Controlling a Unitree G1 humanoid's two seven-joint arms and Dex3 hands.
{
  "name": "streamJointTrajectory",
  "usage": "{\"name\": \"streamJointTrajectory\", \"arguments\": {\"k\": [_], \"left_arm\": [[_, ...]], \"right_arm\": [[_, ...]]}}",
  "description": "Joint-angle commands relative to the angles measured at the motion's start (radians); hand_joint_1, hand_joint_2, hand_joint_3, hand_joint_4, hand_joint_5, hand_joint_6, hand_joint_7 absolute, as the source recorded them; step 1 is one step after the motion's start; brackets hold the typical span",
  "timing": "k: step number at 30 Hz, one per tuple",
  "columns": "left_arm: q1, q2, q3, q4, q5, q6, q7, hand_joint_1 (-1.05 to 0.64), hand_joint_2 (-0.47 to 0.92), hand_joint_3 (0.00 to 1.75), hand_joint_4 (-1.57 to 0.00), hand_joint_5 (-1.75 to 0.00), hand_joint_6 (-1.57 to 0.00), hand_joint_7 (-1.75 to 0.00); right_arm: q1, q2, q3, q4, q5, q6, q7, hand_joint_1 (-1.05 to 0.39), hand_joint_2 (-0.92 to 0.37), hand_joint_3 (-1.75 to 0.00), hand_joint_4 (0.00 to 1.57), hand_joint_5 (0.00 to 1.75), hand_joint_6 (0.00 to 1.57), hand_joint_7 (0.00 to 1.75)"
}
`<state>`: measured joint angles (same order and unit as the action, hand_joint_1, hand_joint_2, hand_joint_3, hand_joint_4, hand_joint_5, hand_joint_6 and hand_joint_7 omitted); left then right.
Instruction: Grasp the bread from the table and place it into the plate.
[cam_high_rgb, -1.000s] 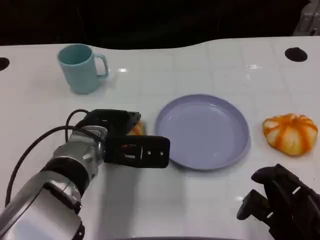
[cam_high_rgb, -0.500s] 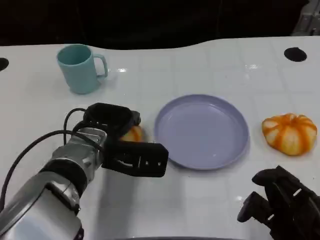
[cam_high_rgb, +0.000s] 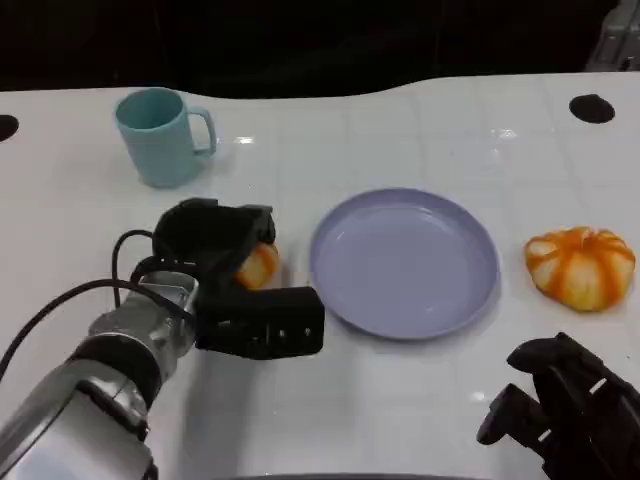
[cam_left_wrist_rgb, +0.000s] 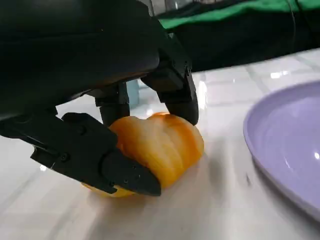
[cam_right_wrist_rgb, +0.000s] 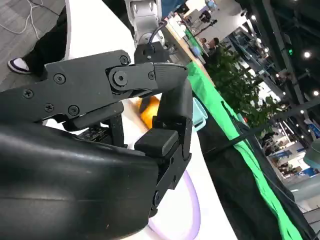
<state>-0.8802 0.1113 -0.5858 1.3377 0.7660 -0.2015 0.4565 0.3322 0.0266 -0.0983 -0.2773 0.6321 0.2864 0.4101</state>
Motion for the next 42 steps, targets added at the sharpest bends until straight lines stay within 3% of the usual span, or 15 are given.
{"name": "streamJointTrajectory", "arguments": {"k": [1,7,10,17,23,24,26,30,31,33,35,36,38,42], "left_arm": [[-0.022,0.021,0.048,-0.006,-0.042,-0.025,0.048,-0.16,0.88,0.17,-0.85,-1.75,-0.61,-1.65],[-0.036,0.01,0.111,-0.016,-0.097,-0.06,0.043,-0.12,0.87,0.17,-0.86,-1.75,-0.6,-1.74],[-0.061,-0.008,0.156,-0.038,-0.145,-0.115,0.058,-0.1,0.62,0.71,-0.9,-1.75,-0.66,-1.75],[-0.116,-0.033,0.141,-0.058,-0.133,-0.184,0.057,-0.14,0.53,0.96,-0.92,-1.75,-0.66,-1.75],[-0.152,-0.057,0.116,-0.068,-0.108,-0.239,0.08,-0.12,0.4,1.22,-0.99,-1.75,-0.77,-1.75],[-0.158,-0.062,0.111,-0.067,-0.103,-0.24,0.077,-0.11,0.4,1.23,-0.99,-1.75,-0.77,-1.75],[-0.165,-0.068,0.103,-0.064,-0.097,-0.237,0.074,-0.14,0.38,1.22,-0.98,-1.75,-0.81,-1.52],[-0.174,-0.078,0.086,-0.065,-0.089,-0.256,0.061,-0.15,0.38,1.22,-0.98,-1.75,-0.83,-1.45],[-0.179,-0.085,0.075,-0.067,-0.083,-0.271,0.051,-0.13,0.35,1.23,-0.99,-1.75,-0.8,-1.62],[-0.188,-0.101,0.051,-0.067,-0.067,-0.285,0.038,-0.11,0.33,1.23,-1.0,-1.75,-0.78,-1.71],[-0.194,-0.114,0.043,-0.062,-0.063,-0.289,0.021,-0.11,0.33,1.23,-1.0,-1.75,-0.77,-1.74],[-0.196,-0.12,0.041,-0.061,-0.064,-0.292,0.01,-0.12,0.41,1.1,-0.97,-1.75,-0.76,-1.74],[-0.209,-0.135,0.021,-0.051,-0.051,-0.287,-0.032,-0.13,0.49,1.02,-0.95,-1.75,-0.75,-1.75],[-0.219,-0.147,0.012,-0.043,-0.055,-0.286,-0.09,-0.13,0.54,0.97,-0.95,-1.75,-0.74,-1.75]], "right_arm": [[-0.001,-0.011,-0.008,-0.005,0.01,0.001,-0.003,-0.55,-0.92,-0.21,0.63,1.51,0.67,1.02],[-0.002,-0.011,-0.007,-0.004,0.005,-0.002,-0.004,-0.55,-0.92,-0.2,0.63,1.51,0.67,1.02],[-0.002,-0.011,-0.005,-0.001,0.0,-0.006,-0.004,-0.55,-0.92,-0.22,0.63,1.52,0.67,1.02],[-0.002,-0.009,-0.005,-0.001,0.005,-0.004,-0.002,-0.55,-0.92,-0.21,0.62,1.54,0.67,1.03],[-0.002,-0.01,-0.002,0.001,-0.002,-0.011,0.0,-0.55,-0.92,-0.22,0.62,1.54,0.67,1.04],[-0.001,-0.01,-0.002,0.001,-0.001,-0.01,0.001,-0.55,-0.92,-0.22,0.62,1.54,0.67,1.04],[-0.001,-0.011,-0.002,0.001,0.0,-0.009,0.001,-0.55,-0.92,-0.22,0.62,1.54,0.66,1.05],[0.001,-0.011,-0.002,-0.001,0.0,-0.009,0.001,-0.55,-0.92,-0.22,0.61,1.54,0.66,1.05],[0.002,-0.011,-0.001,-0.002,0.0,-0.009,0.001,-0.55,-0.92,-0.22,0.62,1.54,0.66,1.05],[0.004,-0.01,0.001,-0.004,-0.001,-0.009,0.001,-0.55,-0.92,-0.22,0.62,1.54,0.67,1.05],[0.004,-0.008,0.001,-0.003,-0.001,-0.009,-0.001,-0.55,-0.92,-0.22,0.62,1.54,0.67,1.05],[0.003,-0.008,0.001,-0.001,0.0,-0.009,-0.001,-0.55,-0.92,-0.2,0.63,1.52,0.68,1.03],[0.003,-0.006,0.005,0.0,-0.004,-0.014,0.0,-0.55,-0.92,-0.22,0.63,1.51,0.68,1.02],[0.003,-0.004,0.009,-0.004,-0.007,-0.014,-0.005,-0.54,-0.92,-0.23,0.63,1.51,0.68,1.02]]}}
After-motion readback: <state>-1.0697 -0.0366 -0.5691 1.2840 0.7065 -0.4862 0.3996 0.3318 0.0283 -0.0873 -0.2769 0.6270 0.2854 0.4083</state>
